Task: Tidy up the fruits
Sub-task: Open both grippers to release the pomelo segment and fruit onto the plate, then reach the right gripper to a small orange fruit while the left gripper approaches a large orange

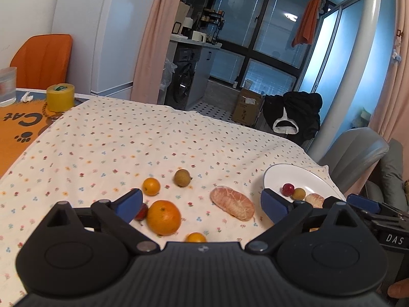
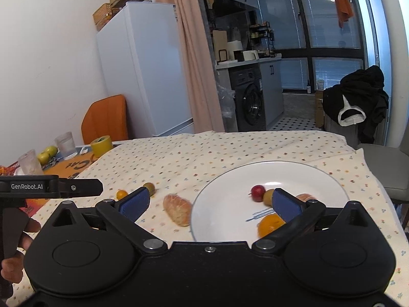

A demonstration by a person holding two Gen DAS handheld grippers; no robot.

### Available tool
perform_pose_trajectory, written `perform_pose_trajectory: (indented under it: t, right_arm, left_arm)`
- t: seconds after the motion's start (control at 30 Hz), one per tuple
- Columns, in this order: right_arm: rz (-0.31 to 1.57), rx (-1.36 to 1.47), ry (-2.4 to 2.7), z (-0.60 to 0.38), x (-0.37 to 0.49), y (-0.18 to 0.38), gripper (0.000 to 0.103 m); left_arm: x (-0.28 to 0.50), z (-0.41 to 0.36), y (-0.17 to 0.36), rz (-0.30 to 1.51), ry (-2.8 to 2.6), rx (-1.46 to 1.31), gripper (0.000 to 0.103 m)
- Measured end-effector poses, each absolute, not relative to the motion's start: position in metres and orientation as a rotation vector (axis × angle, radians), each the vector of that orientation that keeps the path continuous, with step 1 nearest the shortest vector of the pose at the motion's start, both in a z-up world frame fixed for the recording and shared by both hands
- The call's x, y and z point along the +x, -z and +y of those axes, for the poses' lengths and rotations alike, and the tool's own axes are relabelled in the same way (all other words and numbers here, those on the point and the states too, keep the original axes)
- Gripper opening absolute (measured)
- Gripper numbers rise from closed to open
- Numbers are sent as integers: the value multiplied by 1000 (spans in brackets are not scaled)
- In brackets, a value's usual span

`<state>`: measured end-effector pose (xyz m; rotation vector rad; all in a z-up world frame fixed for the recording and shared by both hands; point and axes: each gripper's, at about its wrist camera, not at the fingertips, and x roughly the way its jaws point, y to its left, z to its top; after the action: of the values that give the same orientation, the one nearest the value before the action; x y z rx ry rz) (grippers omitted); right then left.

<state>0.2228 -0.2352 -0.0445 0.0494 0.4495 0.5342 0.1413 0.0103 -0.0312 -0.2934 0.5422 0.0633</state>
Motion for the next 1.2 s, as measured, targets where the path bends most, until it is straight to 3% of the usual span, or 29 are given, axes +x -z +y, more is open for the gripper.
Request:
perform_pose_trajectory:
  t: [0.7, 0.93, 1.07, 1.2]
  right_arm:
    - [490, 18, -609, -194, 212, 48, 102]
    - [520, -5, -676, -175, 211, 54, 90]
    - [549, -13, -704, -163, 212, 61, 81]
    - [574, -25, -728, -152, 213, 68, 79]
  left_arm:
    - [117, 65, 38, 533, -141, -349, 98]
    - [116, 70, 43, 534, -146, -342, 94]
    - [116, 74, 47, 541, -142, -336, 88]
    - [117, 75, 51, 550, -127, -334, 81]
